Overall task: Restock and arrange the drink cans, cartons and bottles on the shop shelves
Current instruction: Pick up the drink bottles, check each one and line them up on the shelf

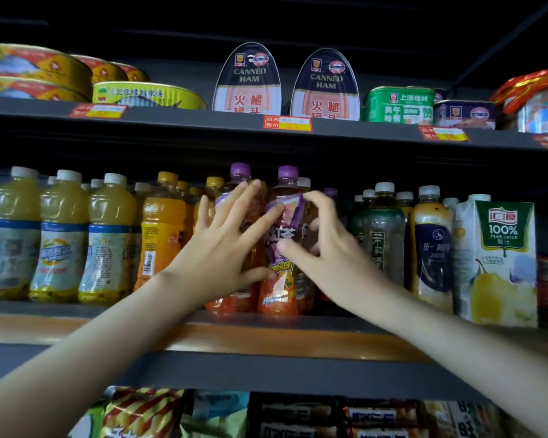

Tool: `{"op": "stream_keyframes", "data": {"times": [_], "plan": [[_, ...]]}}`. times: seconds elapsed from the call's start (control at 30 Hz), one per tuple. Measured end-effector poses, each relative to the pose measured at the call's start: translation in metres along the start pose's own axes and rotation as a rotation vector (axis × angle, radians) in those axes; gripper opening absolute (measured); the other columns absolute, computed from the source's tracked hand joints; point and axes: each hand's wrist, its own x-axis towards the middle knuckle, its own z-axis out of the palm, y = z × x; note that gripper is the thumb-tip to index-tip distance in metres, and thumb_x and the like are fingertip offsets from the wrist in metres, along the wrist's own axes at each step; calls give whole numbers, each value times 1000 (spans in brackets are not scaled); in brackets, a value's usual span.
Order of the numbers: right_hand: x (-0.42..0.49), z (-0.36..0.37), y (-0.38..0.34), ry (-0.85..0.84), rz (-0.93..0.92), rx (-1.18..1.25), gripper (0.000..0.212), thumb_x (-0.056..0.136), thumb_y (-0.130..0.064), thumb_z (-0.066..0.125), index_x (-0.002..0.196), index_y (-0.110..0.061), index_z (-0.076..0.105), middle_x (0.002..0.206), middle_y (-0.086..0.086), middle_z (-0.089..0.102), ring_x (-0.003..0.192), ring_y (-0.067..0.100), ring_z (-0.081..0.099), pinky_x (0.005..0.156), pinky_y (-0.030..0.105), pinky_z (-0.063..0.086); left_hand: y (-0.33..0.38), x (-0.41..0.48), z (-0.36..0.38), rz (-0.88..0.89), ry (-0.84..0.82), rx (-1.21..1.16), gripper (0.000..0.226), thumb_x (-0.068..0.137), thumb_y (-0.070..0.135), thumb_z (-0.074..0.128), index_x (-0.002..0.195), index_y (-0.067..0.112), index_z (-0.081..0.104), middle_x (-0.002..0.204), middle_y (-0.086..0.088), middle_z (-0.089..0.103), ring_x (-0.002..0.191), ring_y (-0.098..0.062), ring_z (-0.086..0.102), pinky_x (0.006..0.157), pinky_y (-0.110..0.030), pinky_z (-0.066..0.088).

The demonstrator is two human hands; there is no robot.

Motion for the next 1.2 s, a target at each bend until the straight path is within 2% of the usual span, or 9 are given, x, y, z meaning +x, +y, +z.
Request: {"op": "stream_keyframes", "data": {"times": [0.1, 0.17, 0.27, 0.47, 0.63, 0.77, 0.87, 1.13, 1.2], "plan": [[4, 19, -6, -126, 67, -33, 101, 84, -43, 70, 146, -45, -10, 153, 4, 15, 123, 29, 49, 99, 37, 45, 13, 0, -7, -8, -13, 10, 90, 75, 52, 66, 150, 19, 29, 155, -22, 24, 142, -42, 22, 94, -75, 31], [5, 26, -4, -127, 67, -38, 113, 83, -33, 74, 145, -47, -19, 157, 6, 6, 128, 34, 46, 95, 36, 43, 18, -1, -11, 33, -51, 31, 96, 69, 32, 80, 149, 16, 30, 153, -23, 28, 141, -43, 28, 93, -74, 33], [2, 27, 0, -123, 34, -9, 117, 86, -17, 73, 141, -55, -24, 159, 3, 0, 132, 31, 44, 90, 33, 44, 17, -4, -14, 69, -92, 74, 102, 70, 1, 74, 152, 21, 16, 157, -21, 17, 145, -42, 18, 98, -72, 29], [0, 19, 3, -130, 57, 4, 116, 90, -3, 64, 137, -61, -25, 161, 0, -3, 128, 29, 47, 89, 33, 47, 25, 3, -17, 28, -78, 85, 104, 60, 35, 89, 147, 16, 34, 151, -21, 35, 139, -40, 34, 96, -73, 31], [-3, 10, 12, -111, 112, -26, 120, 89, -1, 64, 133, -65, -27, 160, -2, 2, 103, 18, 56, 65, 21, 45, 34, 8, -14, 49, 10, 118, 108, 52, 42, 91, 144, 12, 42, 141, -20, 49, 129, -38, 49, 100, -67, 34], [-10, -8, 28, -65, 162, -91, 122, 88, -1, 65, 131, -67, -28, 159, -1, 6, 88, 20, 59, 70, 29, 55, 34, 8, -8, 34, -9, 152, 101, 55, 44, 89, 142, 15, 48, 143, -21, 48, 131, -39, 48, 102, -68, 29], [-11, -19, 43, -63, 196, -170, 120, 89, -6, 65, 132, -63, -31, 160, 3, 2, 73, 11, 54, 63, 23, 55, 37, 9, -3, 38, -25, 163, 90, 57, 46, 87, 136, 18, 56, 144, -22, 46, 132, -38, 47, 101, -72, 24], [11, -17, 62, -195, 232, -240, 136, 80, -13, 79, 129, -59, -39, 159, 16, -16, 82, 19, 63, 64, 24, 54, 37, 11, 3, 39, -37, 169, 69, 62, 46, 83, 124, 22, 65, 146, -22, 44, 133, -39, 45, 99, -74, 11], [16, -12, 62, -223, 262, -260, 142, 75, -13, 82, 127, -57, -43, 157, 18, -22, 91, 24, 65, 73, 30, 55, 32, 10, 2, 55, -28, 178, 70, 60, 43, 85, 124, 21, 66, 146, -22, 44, 132, -39, 45, 101, -73, 14]]}}
